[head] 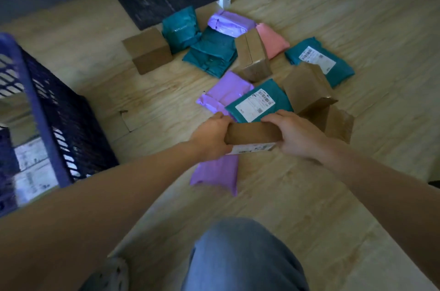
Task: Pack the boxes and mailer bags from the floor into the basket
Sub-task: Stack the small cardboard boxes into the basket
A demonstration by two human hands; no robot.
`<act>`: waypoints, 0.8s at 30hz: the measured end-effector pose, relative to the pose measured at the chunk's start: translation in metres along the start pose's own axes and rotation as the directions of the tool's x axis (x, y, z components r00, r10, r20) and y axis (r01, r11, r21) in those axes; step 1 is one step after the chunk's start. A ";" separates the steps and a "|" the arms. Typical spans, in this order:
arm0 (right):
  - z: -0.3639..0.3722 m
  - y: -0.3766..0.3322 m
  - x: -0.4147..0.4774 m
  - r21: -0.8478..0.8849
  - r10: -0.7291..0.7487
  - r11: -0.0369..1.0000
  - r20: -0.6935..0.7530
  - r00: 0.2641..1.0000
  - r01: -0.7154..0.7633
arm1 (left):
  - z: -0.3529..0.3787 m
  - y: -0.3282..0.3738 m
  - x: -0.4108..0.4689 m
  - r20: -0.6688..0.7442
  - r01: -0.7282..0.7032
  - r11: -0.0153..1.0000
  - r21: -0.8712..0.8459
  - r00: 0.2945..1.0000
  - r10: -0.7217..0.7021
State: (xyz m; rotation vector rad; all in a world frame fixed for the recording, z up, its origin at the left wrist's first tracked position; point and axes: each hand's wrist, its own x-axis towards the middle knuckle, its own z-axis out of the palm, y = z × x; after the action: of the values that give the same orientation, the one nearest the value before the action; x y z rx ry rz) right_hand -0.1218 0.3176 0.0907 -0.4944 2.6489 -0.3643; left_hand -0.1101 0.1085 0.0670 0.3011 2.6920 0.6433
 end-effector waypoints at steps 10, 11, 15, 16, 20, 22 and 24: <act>-0.046 -0.158 -0.007 -0.087 -0.213 0.976 -0.148 0.966 0.202 | -0.122 -0.055 -0.125 -0.228 0.076 0.994 0.080 0.972 -0.056; -0.052 -0.176 -0.011 -0.110 -0.233 0.970 -0.153 0.960 0.218 | -0.136 -0.060 -0.140 -0.246 0.084 0.992 0.093 0.967 -0.059; -0.073 -0.245 -0.023 -0.165 -0.339 0.936 -0.191 0.921 0.311 | -0.190 -0.080 -0.197 -0.313 0.116 0.982 0.150 0.947 -0.064; -0.077 -0.258 -0.024 -0.174 -0.354 0.930 -0.199 0.914 0.323 | -0.200 -0.084 -0.207 -0.326 0.120 0.980 0.158 0.943 -0.063; -0.084 -0.322 -0.022 -0.219 -0.435 0.892 -0.175 0.883 0.396 | -0.234 -0.119 -0.251 -0.382 0.195 0.959 0.207 0.918 -0.104; -0.081 -0.351 -0.014 -0.250 -0.486 0.863 -0.177 0.856 0.439 | -0.246 -0.137 -0.271 -0.398 0.249 0.937 0.245 0.907 -0.137; -0.073 -0.378 -0.004 -0.263 -0.530 0.836 -0.165 0.832 0.481 | -0.256 -0.155 -0.291 -0.396 0.302 0.914 0.272 0.901 -0.179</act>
State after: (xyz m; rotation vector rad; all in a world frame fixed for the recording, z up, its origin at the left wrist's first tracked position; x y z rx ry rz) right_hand -0.0432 -0.0091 0.2783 -1.3187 2.7569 -0.3074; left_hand 0.0386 -0.2103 0.2917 -0.0919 3.1229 0.1825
